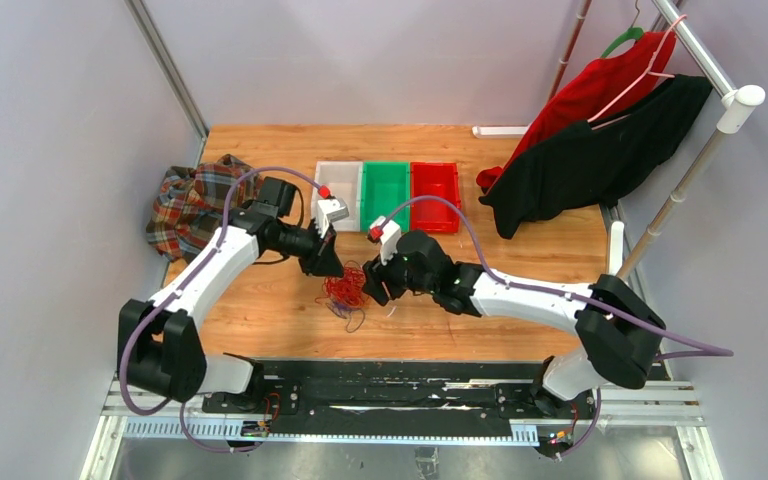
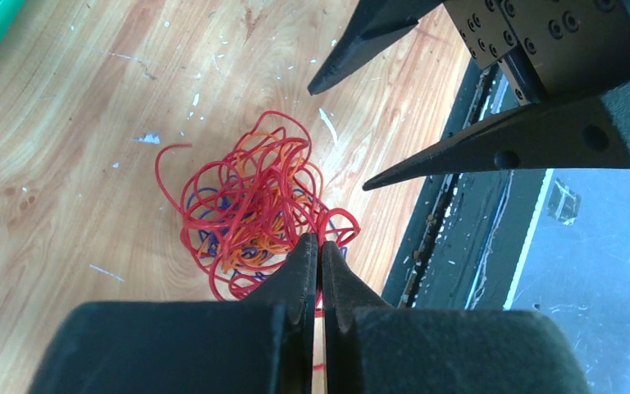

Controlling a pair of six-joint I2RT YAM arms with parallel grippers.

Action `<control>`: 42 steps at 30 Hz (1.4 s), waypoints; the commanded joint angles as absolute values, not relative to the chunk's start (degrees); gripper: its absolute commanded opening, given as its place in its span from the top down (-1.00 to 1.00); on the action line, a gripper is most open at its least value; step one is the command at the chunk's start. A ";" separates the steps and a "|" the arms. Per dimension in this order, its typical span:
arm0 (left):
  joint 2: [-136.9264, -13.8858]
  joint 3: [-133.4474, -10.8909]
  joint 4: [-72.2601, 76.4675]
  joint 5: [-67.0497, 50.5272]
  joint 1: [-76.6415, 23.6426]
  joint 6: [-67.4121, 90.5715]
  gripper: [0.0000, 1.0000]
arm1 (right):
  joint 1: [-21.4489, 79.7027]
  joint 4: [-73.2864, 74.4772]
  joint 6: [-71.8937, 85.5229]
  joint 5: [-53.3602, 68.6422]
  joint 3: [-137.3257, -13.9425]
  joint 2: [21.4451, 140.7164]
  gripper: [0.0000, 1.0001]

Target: Untangle the cables

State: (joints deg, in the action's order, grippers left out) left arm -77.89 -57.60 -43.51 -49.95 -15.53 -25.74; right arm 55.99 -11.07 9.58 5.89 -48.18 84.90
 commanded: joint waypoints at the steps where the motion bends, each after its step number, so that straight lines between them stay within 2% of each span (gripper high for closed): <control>1: -74.09 -56.49 -44.30 -48.37 -15.90 -20.41 0.99 | 55.46 -12.26 11.40 6.62 -51.84 84.15 -0.18; 11: -71.28 -59.52 -45.85 -48.91 -15.91 -14.97 0.99 | 55.52 -18.46 16.75 7.62 -53.22 83.46 -0.28; 21: -69.49 -65.73 -52.54 -52.51 -15.91 -16.06 0.99 | 55.55 -21.20 19.35 7.19 -55.79 87.18 -0.24; 42: -67.39 -69.19 -57.52 -53.34 -15.91 -18.59 0.99 | 55.17 -26.88 22.07 4.66 -53.55 87.76 -0.20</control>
